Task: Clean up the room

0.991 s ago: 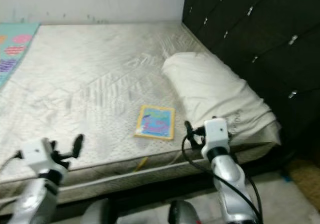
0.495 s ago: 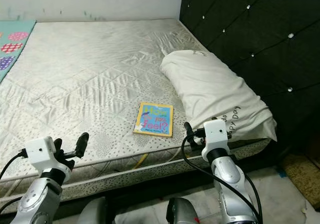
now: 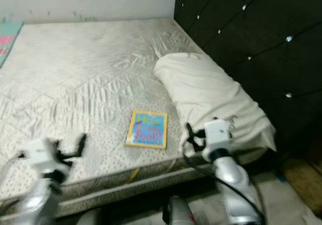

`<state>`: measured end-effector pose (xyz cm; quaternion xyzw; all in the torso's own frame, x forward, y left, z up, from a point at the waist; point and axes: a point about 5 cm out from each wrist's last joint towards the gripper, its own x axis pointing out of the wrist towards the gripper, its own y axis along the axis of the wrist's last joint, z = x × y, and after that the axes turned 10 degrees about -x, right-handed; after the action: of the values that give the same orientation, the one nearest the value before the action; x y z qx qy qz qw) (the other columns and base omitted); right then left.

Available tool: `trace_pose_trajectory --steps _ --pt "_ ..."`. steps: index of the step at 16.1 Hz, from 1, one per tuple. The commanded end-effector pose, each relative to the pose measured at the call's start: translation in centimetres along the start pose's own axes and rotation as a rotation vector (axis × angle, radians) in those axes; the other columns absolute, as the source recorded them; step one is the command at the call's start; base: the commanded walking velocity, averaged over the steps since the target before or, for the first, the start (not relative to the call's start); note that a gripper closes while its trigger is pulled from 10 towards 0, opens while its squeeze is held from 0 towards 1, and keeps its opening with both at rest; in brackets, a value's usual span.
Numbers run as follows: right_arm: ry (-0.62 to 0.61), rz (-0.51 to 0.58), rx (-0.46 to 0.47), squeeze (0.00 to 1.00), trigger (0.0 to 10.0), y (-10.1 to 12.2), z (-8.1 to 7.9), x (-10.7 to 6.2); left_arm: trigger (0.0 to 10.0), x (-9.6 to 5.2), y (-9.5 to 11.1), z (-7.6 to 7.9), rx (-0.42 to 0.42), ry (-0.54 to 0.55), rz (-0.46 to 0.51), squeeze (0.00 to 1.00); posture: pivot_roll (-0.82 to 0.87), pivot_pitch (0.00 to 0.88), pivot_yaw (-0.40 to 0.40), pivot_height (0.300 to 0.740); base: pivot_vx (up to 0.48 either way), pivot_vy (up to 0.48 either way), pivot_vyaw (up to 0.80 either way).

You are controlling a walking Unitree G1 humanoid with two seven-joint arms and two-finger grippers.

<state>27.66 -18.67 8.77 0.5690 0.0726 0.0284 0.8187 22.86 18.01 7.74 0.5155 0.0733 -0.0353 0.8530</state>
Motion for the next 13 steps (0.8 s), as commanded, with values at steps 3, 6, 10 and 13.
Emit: trace_pose_trajectory --steps 3,6,10,13 --pt "0.012 0.013 0.005 0.00 10.0 0.27 -0.40 0.05 10.0 -0.09 0.28 -0.81 0.020 0.031 0.000 0.00 -0.08 0.000 -0.045 0.624 0.000 0.000 0.00" --pt "0.018 0.015 0.007 0.00 10.0 0.29 -0.44 0.03 10.0 -0.07 0.24 -0.81 0.020 0.036 -0.001 0.00 -0.08 0.000 -0.045 0.596 0.000 0.000 0.00" --pt "0.022 0.017 0.008 0.00 10.0 0.29 -0.50 0.02 10.0 -0.01 0.19 -0.86 0.021 0.043 -0.003 0.00 -0.08 0.000 -0.046 0.544 0.000 0.000 0.00" --pt "0.024 0.024 0.011 0.00 10.0 0.37 -0.54 0.04 10.0 -0.01 0.30 -0.85 0.030 0.041 0.008 0.00 -0.08 0.000 -0.046 0.530 0.000 0.000 0.00"
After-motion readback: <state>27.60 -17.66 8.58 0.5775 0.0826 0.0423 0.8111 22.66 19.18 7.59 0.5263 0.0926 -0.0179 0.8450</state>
